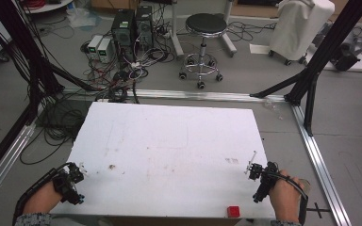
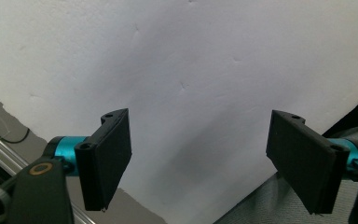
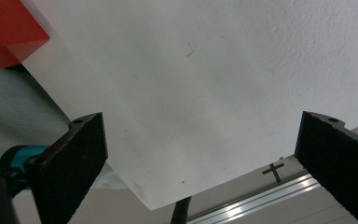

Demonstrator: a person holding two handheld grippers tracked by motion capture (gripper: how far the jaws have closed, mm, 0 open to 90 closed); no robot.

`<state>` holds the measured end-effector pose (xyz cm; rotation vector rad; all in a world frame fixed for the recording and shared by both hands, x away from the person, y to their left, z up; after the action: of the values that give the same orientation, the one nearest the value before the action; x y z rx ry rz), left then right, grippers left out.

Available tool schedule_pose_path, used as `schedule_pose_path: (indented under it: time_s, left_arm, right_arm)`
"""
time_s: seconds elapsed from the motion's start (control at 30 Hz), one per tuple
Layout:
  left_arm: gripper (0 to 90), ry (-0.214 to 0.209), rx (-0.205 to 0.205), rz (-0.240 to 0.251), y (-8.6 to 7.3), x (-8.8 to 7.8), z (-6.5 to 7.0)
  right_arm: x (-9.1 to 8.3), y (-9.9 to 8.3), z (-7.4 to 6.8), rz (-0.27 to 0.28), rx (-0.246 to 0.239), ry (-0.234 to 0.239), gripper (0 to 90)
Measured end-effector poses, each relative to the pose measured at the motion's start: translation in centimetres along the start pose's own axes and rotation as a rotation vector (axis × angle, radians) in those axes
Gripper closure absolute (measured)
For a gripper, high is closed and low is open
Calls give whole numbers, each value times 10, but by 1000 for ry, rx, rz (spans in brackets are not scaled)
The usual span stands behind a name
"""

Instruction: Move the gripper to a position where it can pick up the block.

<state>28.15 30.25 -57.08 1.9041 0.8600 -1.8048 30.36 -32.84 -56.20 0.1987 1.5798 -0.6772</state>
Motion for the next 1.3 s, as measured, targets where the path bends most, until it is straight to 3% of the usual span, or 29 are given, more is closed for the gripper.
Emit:
schedule_pose_path:
  time_s: [0.77, 1.3]
  left_arm:
    - [224, -3, -3, 5, 0, 0, 1]
    - [224, -1, -1, 11, 1, 0, 2]
  right_arm:
    - [-2, -3, 0, 10, 1, -1, 16]
    - [-5, -3, -3, 31, -59, -11, 16]
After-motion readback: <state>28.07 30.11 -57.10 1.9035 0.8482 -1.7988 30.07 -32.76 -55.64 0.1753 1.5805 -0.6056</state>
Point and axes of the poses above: each handheld gripper's, and its own axes: x roughly forward along the jaws, y roughly out of its top, z roughly to its right, the point moved 7 cm from there along x, roughly forward along the jaws, and after that the axes turned 15 degrees about -z, right-handed, at the moved point
